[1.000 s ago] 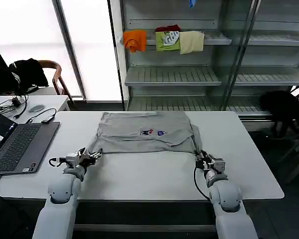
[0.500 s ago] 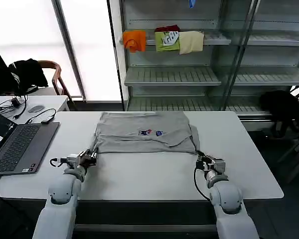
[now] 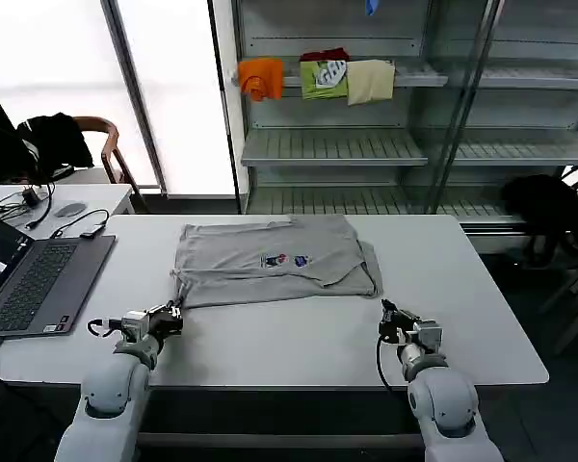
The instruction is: Fold and organize the clothes.
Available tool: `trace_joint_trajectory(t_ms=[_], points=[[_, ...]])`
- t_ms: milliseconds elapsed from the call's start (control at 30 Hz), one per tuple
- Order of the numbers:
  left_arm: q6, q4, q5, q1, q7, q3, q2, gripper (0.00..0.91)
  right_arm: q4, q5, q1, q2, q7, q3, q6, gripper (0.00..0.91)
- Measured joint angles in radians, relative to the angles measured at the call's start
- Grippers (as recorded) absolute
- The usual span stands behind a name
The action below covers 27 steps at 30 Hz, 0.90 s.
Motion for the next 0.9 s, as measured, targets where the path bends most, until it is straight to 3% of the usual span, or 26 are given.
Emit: trace_joint_trajectory(t_ms=[233,267,300,633,900], points=[[-0.002,-0.010,-0.008,0.005,0.008,-0.008,0.003,0.000,-0.077,-0.046,0.069,0.044,0.013,-0.004,0.022,0.897],[-0.002,-0.011,-0.008,0.006,0.010,-0.008,0.003,0.000,-0.091,-0.054,0.080,0.049,0.016,-0.007,0.021,0.111],[-0.003,-0.010,-0.009,0.006,0.011,-0.009,0.002,0.000,-0.104,-0.061,0.089,0.054,0.017,-0.009,0.021,0.000],[-0.004,0.002,-0.012,0.004,0.022,-0.009,0.000,0.000,-0.193,-0.093,0.134,0.077,0.007,-0.012,0.019,0.000],[-0.005,-0.003,-0.019,0.010,0.035,-0.012,0.004,0.000,-0.178,-0.053,0.126,0.063,0.016,-0.015,-0.002,0.000]])
